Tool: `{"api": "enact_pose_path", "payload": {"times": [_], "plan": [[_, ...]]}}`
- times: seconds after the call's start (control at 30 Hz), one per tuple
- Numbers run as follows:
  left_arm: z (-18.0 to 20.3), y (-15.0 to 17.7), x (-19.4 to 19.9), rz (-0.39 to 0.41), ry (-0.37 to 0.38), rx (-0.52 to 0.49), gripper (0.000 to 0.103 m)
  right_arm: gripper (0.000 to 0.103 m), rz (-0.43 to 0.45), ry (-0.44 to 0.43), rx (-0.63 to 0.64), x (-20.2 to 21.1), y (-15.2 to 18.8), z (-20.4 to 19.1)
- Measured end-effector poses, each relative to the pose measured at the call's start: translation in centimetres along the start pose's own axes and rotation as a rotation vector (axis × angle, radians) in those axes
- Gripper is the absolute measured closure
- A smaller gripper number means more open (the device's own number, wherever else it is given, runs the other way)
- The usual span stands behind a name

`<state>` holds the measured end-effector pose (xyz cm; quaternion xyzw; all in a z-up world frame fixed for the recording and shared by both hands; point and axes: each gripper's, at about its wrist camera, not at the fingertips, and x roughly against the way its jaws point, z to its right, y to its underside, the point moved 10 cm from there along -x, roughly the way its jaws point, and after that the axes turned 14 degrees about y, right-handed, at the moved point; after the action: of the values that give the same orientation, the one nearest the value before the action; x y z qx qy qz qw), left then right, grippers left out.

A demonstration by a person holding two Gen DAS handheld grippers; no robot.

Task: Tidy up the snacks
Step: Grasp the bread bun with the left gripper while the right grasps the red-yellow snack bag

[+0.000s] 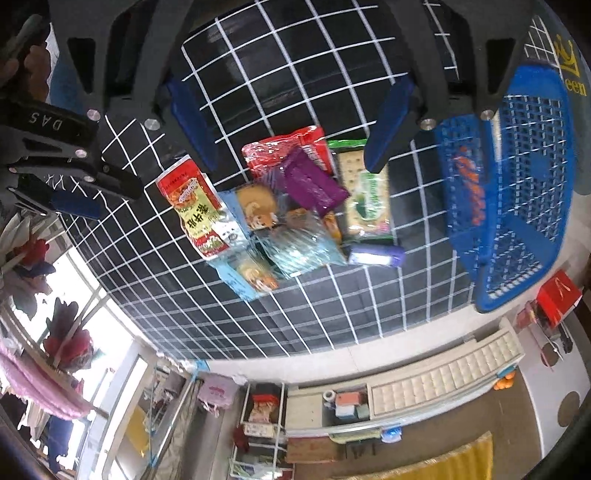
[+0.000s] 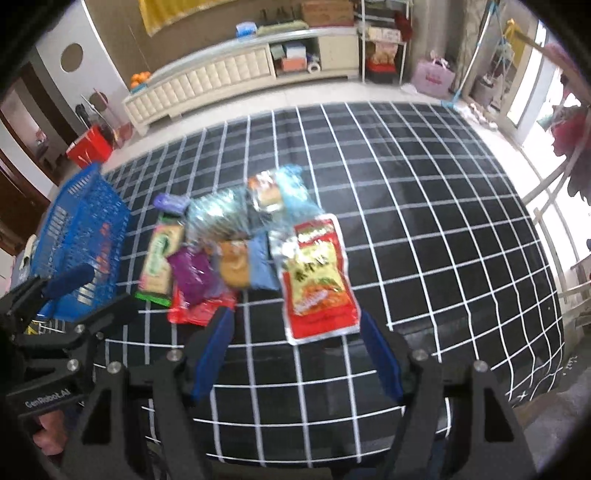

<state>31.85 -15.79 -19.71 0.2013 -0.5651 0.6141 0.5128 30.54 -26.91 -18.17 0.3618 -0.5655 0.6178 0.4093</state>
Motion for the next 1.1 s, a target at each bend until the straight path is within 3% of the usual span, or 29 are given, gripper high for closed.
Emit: {"api": "enact_pose_path", "payload": {"times": [0.3, 0.67, 0.77, 0.97, 1.03, 1.1], "plan": [[-0.4, 0.9, -4.8, -0.080, 0.024, 0.034, 0.023, 0.015, -0.098, 0.016, 0.042, -5.9, 0.3, 0.5], [-3.2, 1.5, -9.7, -0.152, 0.042, 0.106, 0.023, 0.015, -0.198, 0.050, 0.110, -12.1, 0.4, -0.4], [-3.7, 1.3, -10.2, -0.153, 0.048, 0.115, 0.023, 0.008, -0.184, 0.073, 0.139, -12.9, 0.0, -0.6], [-4.3, 1.1, -11.1, -0.157, 0.056, 0.125, 0.023, 0.007, -0.135, 0.083, 0.193, -13.4, -0.5, -1.2], [-4.3, 1.2, -11.3, -0.158, 0.058, 0.127, 0.023, 0.007, -0.122, 0.080, 0.205, -13.3, -0.4, -1.5], [-4.3, 1.3, -11.4, -0.160, 0.057, 0.127, 0.023, 0.017, -0.101, 0.072, 0.221, -12.9, -0.1, -2.0]]}}
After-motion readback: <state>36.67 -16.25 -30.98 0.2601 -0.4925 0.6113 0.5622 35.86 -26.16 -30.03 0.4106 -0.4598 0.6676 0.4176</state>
